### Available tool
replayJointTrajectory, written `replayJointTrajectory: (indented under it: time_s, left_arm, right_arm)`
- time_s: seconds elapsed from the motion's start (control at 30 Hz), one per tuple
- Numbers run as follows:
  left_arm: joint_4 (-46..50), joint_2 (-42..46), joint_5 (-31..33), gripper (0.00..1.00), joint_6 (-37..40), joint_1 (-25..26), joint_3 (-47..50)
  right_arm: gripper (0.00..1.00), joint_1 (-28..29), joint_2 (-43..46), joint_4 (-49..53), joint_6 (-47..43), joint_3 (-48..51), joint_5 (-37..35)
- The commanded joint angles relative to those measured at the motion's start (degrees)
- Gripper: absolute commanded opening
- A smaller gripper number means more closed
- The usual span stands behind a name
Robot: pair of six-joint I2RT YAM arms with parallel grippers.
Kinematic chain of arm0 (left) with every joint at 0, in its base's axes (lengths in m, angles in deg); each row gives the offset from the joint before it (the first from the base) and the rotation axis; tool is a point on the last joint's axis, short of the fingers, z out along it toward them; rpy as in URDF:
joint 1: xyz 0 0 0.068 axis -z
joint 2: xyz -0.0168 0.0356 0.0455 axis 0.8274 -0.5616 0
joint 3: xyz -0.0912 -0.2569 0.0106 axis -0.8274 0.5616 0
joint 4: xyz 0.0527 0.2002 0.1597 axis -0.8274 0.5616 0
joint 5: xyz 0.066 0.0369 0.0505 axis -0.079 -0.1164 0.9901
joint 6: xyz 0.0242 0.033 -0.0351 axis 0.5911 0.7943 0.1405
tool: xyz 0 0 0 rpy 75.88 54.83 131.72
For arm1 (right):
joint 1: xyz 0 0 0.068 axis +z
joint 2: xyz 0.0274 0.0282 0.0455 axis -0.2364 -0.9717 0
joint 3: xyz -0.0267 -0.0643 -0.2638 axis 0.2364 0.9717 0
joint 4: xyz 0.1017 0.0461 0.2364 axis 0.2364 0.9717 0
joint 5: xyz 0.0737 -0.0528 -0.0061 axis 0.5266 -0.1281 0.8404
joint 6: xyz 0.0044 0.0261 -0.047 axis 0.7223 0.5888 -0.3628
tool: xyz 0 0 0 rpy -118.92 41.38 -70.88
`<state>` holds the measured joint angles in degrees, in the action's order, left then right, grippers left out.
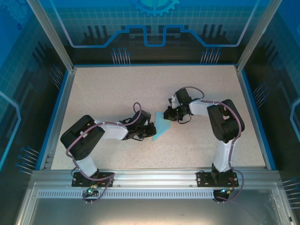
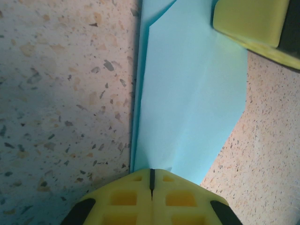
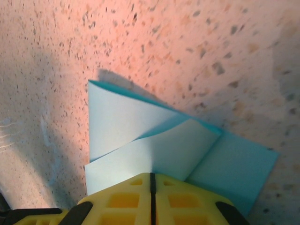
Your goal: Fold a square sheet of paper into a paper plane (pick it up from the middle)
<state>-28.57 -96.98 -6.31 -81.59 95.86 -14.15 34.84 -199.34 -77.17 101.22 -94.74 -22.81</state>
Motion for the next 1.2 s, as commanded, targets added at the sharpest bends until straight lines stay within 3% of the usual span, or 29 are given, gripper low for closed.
replayJointTrajectory:
  time_s: [0.0, 0.3, 0.5, 0.87, 1.17]
  left_arm:
    - [13.03, -1.3, 1.04, 0.0, 1.93, 0.66, 1.64]
    - [13.14, -0.66, 1.2, 0.0, 2.58, 0.73, 1.54]
    - [13.51, 0.14, 1.39, 0.0, 2.86, 0.7, 1.05]
    - [13.29, 1.09, 1.33, 0.0, 4.35, 0.71, -0.84]
    - [13.2, 1.76, 1.17, 0.0, 4.61, 0.71, -0.79]
  right_arm:
    - [0.09, -1.97, -1.82, -0.88, -1.53, -2.27, -4.65]
    - [0.11, -4.42, -2.31, 0.82, -2.86, -5.7, -7.85]
    - [0.18, -4.08, 5.77, -2.09, -1.19, -1.81, -10.38]
    - [0.36, 4.62, 14.48, -1.45, 0.51, 6.52, -12.73]
    - [0.33, 8.98, 10.42, -7.28, 6.25, 7.76, -5.26]
